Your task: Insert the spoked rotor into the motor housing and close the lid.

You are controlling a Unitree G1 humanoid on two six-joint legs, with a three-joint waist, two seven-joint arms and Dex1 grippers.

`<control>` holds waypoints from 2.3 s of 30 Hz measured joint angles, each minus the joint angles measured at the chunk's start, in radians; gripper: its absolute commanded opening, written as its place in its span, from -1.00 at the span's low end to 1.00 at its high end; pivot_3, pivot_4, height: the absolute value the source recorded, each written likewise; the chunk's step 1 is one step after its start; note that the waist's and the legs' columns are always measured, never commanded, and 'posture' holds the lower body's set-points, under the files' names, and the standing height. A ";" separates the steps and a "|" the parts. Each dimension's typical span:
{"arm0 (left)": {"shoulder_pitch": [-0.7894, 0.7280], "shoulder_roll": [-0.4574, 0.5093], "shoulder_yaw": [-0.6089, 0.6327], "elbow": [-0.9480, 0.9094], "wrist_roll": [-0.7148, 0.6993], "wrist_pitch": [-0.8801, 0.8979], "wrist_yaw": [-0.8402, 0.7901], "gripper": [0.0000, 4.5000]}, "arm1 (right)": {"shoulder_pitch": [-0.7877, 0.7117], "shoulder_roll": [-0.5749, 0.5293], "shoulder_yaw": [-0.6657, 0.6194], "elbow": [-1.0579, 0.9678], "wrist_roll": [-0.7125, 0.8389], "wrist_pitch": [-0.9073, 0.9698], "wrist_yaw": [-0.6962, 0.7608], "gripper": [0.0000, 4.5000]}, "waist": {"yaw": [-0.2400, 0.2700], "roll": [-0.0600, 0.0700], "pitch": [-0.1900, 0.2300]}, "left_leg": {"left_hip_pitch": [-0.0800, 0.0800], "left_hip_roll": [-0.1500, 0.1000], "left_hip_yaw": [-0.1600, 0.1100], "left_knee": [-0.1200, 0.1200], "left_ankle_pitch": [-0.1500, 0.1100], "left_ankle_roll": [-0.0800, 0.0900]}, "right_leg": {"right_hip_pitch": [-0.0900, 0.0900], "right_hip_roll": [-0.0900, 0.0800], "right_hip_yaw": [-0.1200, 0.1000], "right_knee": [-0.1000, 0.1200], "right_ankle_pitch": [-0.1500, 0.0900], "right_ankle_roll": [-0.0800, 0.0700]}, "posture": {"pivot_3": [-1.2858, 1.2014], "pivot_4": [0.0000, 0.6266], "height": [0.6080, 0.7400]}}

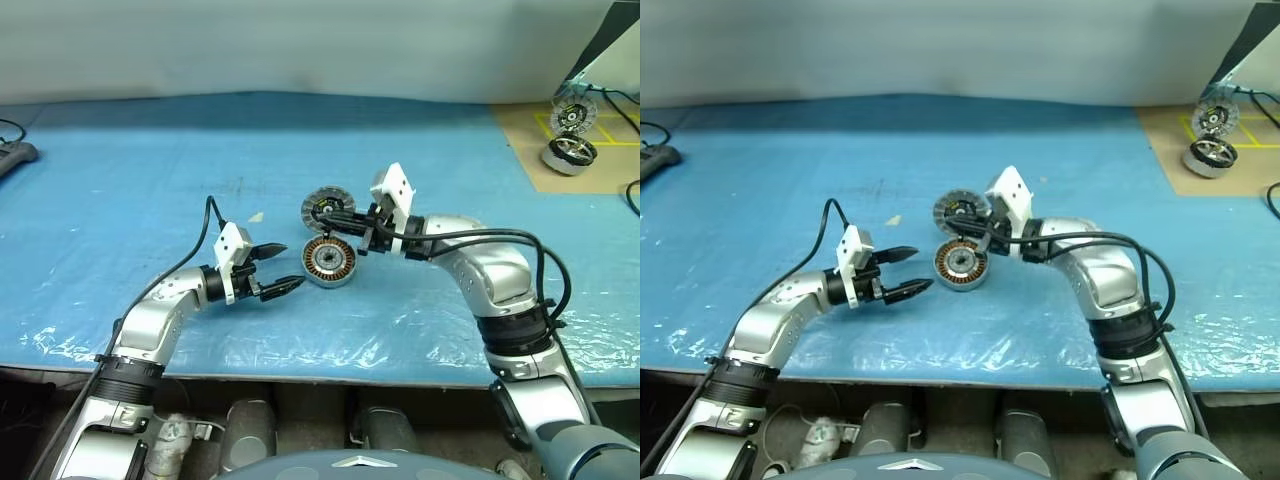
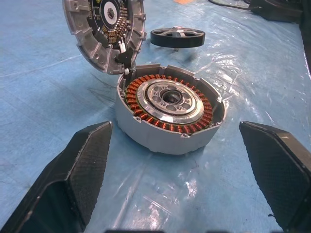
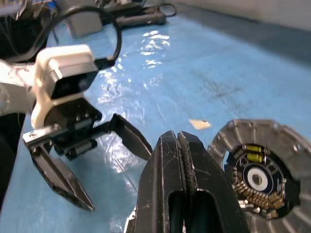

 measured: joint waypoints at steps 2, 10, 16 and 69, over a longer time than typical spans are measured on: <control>0.000 0.000 0.001 0.000 0.000 0.001 0.002 1.00 | -0.002 -0.059 0.082 0.016 -0.084 -0.061 0.025 -0.99 | 0.002 0.000 0.000 | -0.001 0.000 0.000 0.000 0.000 -0.004 | 0.000 0.000 0.000 0.000 0.000 0.000 | 0.03 -0.52 1.00; 0.001 -0.001 0.001 0.000 -0.001 0.001 0.006 1.00 | -0.056 -0.130 0.254 0.154 -0.288 -0.291 0.123 -0.99 | -0.004 0.000 0.000 | -0.001 0.000 0.000 0.002 -0.001 -0.003 | -0.001 0.000 0.000 0.002 0.000 0.000 | 0.03 -0.52 1.00; 0.007 0.000 0.001 -0.014 -0.003 0.002 0.006 1.00 | -0.145 -0.145 0.300 0.204 -0.372 -0.433 0.217 -0.99 | -0.003 0.000 0.000 | -0.001 0.001 0.000 0.004 -0.001 0.002 | -0.001 0.000 0.000 0.003 0.000 0.000 | 0.03 -0.52 1.00; 0.092 -0.025 -0.004 -0.065 -0.001 -0.013 0.077 1.00 | -0.436 0.009 0.320 0.624 -0.516 -0.765 0.561 -0.87 | -0.026 0.000 0.000 | -0.004 0.005 0.000 0.020 -0.002 0.004 | -0.002 0.001 0.000 0.015 0.001 -0.002 | 0.03 -0.52 1.00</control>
